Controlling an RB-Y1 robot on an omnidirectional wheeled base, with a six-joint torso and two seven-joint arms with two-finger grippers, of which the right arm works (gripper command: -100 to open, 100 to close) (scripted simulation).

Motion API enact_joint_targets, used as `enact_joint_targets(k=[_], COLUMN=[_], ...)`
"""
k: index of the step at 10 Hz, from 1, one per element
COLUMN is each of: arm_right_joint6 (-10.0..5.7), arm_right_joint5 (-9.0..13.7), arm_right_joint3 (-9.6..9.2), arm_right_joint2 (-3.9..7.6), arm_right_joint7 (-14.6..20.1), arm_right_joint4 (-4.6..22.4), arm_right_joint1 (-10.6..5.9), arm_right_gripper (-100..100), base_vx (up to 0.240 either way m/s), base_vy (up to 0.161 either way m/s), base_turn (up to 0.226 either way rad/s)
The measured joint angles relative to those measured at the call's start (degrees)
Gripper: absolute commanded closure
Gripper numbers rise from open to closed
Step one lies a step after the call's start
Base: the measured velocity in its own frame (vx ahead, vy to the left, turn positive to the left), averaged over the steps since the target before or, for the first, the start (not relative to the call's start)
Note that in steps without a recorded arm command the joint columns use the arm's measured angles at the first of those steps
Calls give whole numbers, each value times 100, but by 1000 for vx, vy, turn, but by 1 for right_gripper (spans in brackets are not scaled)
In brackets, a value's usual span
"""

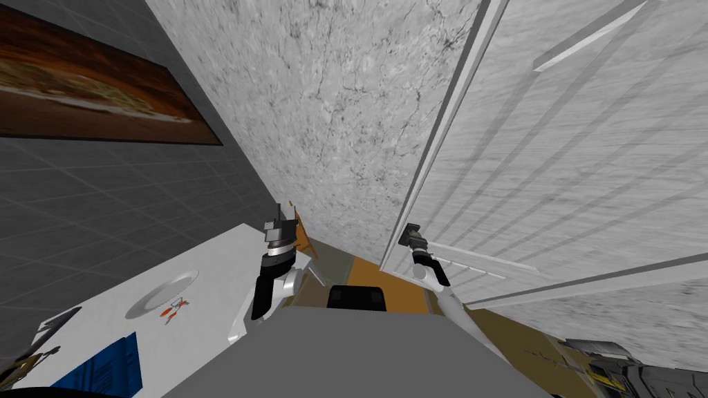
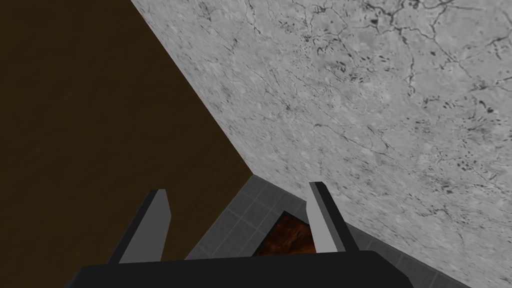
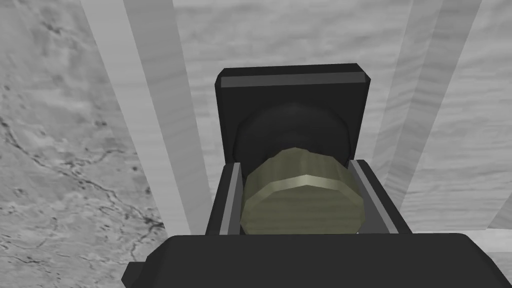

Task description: Pull the door open

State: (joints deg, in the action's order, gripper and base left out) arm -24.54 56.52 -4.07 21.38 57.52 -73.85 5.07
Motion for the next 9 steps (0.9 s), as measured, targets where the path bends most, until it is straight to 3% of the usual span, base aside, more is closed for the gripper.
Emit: enact_joint_targets(k=[5, 9], arm_right_joint6=[-75, -158], arm_right_joint5=[-8, -13], arm_right_joint3=[-200, -439], arm_right_joint2=[232, 517], arm_right_joint7=[249, 558], arm_right_joint4=[-89, -223], arm_right_joint1=[108, 271], arm_right_gripper=[100, 100], base_vx=[-202, -233], base_vy=[-53, -42], base_turn=[131, 155])
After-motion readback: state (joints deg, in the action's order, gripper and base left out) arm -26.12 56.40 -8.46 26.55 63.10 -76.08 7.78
